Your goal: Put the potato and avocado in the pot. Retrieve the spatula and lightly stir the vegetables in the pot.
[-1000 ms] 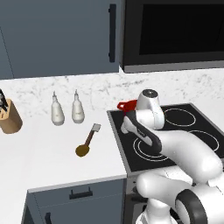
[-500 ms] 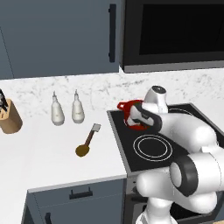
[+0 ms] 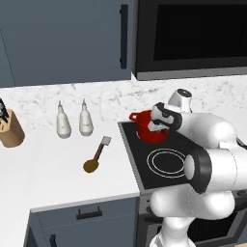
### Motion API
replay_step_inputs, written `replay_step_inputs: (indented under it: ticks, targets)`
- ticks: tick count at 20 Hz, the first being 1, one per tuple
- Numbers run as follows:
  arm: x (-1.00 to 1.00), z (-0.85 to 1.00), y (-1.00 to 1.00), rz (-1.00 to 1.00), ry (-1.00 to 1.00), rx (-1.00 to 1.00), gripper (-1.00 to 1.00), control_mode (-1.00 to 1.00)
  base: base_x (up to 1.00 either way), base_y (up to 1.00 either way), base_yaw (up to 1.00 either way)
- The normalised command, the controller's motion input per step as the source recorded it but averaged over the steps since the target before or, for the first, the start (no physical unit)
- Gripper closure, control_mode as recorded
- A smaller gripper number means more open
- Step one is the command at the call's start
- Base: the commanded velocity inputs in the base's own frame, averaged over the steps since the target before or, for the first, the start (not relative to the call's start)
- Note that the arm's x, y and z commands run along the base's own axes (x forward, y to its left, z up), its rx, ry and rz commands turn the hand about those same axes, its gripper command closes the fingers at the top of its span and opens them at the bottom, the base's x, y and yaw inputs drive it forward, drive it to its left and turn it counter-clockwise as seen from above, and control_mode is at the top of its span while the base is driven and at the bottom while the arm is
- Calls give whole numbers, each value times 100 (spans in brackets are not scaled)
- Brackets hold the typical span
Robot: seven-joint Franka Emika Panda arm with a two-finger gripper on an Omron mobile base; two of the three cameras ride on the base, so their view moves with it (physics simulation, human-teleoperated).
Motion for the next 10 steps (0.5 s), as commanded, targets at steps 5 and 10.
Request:
replay_step_inputs:
  ticks: [5, 10]
  targets:
    - [2, -2, -12, -1, -13, 0, 100, -100, 0, 0, 0]
    - [20, 12, -17, 0, 3, -1, 100, -100, 0, 0, 0]
